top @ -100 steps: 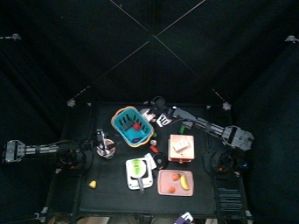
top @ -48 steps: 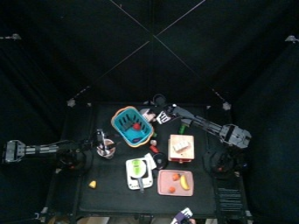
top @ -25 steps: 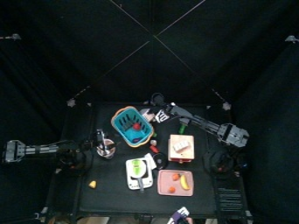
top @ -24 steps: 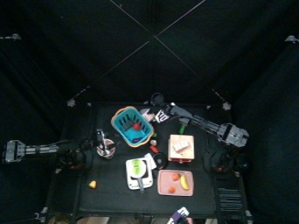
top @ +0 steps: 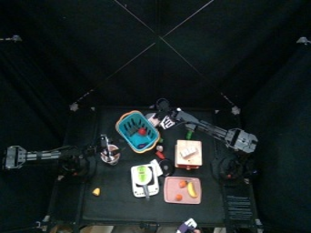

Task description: Put pairing knife back in holder

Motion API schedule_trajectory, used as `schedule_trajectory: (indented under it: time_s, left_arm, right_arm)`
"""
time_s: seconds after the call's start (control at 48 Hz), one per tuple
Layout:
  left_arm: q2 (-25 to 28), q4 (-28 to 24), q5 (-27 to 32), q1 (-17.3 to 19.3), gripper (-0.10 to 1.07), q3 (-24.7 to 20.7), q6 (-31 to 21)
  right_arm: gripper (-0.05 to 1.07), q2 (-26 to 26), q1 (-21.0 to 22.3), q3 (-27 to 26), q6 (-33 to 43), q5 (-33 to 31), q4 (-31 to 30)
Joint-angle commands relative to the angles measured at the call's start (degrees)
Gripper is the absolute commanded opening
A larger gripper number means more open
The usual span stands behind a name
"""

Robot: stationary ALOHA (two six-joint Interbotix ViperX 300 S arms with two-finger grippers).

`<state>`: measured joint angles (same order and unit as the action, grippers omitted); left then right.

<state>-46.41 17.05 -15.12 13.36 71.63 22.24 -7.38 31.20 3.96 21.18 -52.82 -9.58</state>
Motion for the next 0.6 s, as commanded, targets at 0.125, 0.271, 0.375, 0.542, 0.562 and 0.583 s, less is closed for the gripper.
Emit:
schedule_trajectory:
  time_s: [0.125,0.271,0.375,0.542,0.562,0.583]
  left_arm:
    - [0.09,-0.18,-0.26,0.18,0.82,-0.70,0.00]
    - [0.00,-0.09,-0.26,0.18,0.82,-0.70,0.00]
    - [0.00,-0.09,-0.26,0.09,0.82,-0.70,0.00]
    - [0.09,-0.18,-0.26,-0.09,0.82,-0.53,0.18]
    - [0.09,-0.26,-0.26,-0.09,0.82,-0.44,0.18]
    - [0.09,-0.35,-0.26,-0.18,0.82,-0.44,0.26]
  right_arm:
    - [0.48,4.31,-4.13,2.20,0.44,0.44,0.70]
    - [0.48,8.00,-6.94,6.59,0.97,5.10,1.93]
    - [0.48,11.07,-8.26,9.49,0.88,9.67,4.92]
    - [0.48,15.64,-11.69,16.88,-0.62,19.69,7.12]
    - [0.48,16.17,-12.04,18.02,-0.62,21.01,6.68]
    - [0.48,16.96,-12.57,19.60,-0.53,22.68,5.71]
